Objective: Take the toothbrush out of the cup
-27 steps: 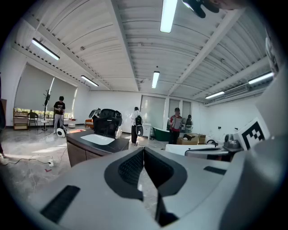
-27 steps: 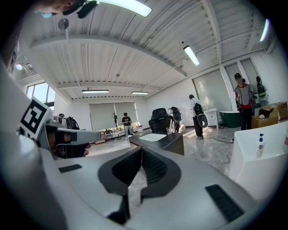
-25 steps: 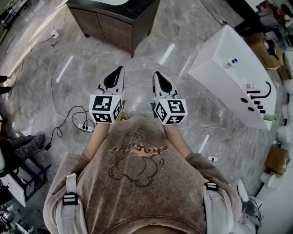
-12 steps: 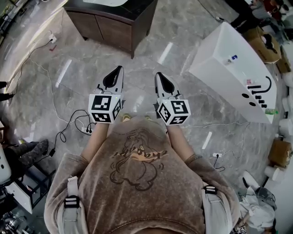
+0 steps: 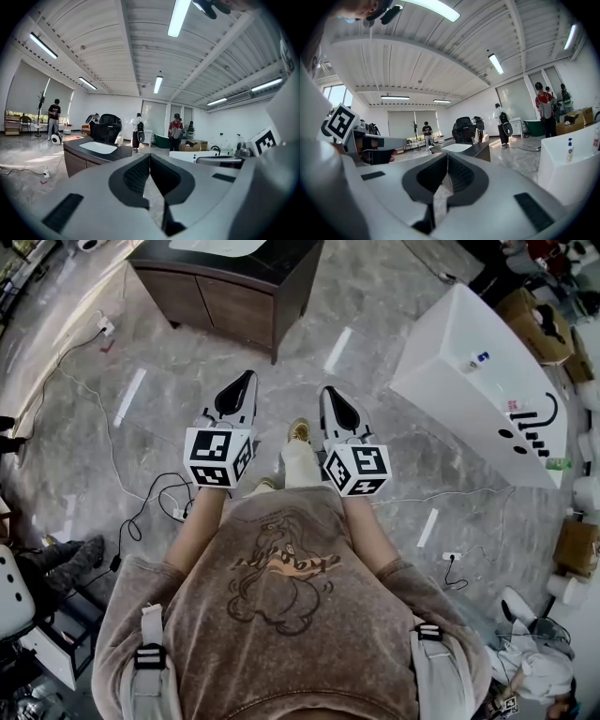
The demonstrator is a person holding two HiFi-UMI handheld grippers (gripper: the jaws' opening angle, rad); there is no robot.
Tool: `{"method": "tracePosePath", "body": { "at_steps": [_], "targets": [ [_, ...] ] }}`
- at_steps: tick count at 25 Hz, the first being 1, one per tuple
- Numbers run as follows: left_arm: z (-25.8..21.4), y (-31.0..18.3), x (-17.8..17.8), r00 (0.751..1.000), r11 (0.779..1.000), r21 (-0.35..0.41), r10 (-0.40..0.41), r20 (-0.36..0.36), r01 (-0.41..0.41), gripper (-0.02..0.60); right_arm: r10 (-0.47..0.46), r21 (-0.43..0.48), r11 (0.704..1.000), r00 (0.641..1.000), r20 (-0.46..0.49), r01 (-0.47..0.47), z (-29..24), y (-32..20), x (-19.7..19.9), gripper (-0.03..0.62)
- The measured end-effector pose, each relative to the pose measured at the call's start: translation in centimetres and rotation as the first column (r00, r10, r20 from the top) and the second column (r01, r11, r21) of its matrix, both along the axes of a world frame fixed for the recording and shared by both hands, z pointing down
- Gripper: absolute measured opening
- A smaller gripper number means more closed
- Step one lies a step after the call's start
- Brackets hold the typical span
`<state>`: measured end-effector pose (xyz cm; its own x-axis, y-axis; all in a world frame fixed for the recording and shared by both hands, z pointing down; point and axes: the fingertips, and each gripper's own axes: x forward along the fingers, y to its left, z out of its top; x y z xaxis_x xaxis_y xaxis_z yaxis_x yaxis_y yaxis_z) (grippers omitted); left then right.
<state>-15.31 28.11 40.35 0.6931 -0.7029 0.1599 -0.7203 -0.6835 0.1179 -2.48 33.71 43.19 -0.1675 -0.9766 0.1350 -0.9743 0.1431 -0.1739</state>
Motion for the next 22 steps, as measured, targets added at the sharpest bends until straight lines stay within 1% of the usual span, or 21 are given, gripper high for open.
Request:
{"method": "tracePosePath", "body": {
  "at_steps": [5,11,16,22],
  "targets": [
    [0.5,-1.7,0.4,1.000,1.000,-0.002,0.004,0.003,-0.004,0.017,-0.002,0.009,1.000,1.000,-0.004,0.002,0.1,-2.0,0.3,0.018],
    [1.2,-4.8,1.2,1.000,1.000,-0.014,-0.007,0.005,0.007,0.017,-0.014,-0.012,1.000,1.000,-0.019,0.014,1.0,-4.9,1.5,0.018],
    [1.8,-7.5,2.8,1.000,1.000,-0.026,-0.008,0.009,0.008,0.017,-0.020,-0.025,0.999,1.000,-0.018,0.020,1.7,-7.6,3.0,0.018],
    [1.2,-12.3,5.3,1.000,1.000,-0.022,-0.001,0.008,0.001,0.017,-0.028,-0.014,1.000,1.000,-0.003,0.028,1.2,-12.9,5.2,0.020]
  ]
}}
